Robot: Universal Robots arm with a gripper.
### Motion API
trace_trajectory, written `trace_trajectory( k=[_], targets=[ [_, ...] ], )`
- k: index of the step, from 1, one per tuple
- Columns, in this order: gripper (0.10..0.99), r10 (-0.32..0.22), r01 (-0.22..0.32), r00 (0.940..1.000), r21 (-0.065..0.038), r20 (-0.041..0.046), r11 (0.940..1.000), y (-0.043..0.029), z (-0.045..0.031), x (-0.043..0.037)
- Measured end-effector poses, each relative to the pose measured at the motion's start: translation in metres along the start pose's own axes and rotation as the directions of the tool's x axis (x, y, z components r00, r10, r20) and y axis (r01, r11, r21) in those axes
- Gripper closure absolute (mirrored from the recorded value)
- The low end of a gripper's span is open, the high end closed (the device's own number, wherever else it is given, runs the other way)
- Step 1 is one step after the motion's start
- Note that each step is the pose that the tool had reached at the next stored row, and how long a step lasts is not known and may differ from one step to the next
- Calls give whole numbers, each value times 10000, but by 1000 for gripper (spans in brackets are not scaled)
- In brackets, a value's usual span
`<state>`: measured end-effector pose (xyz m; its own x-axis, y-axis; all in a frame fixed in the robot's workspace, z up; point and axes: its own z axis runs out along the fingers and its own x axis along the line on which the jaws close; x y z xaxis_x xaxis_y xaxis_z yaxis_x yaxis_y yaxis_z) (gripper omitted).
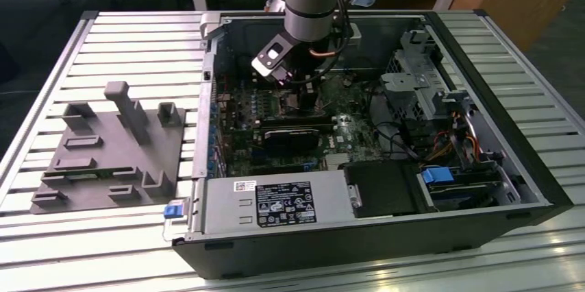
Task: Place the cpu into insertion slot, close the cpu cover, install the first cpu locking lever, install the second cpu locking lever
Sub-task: 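Place the cpu into insertion slot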
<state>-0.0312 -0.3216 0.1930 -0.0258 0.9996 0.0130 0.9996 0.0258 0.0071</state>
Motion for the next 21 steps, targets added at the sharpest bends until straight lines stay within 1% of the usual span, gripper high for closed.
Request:
trace_trajectory(
  k=[2,12,21],
  targets=[
    [475,0,0,10000,0,-2,10000,0,-8,0],
    [475,0,0,10000,-1,-8,10000,1,-2,26],
    [475,0,0,10000,-1,-8,10000,1,1,31]
  ],
)
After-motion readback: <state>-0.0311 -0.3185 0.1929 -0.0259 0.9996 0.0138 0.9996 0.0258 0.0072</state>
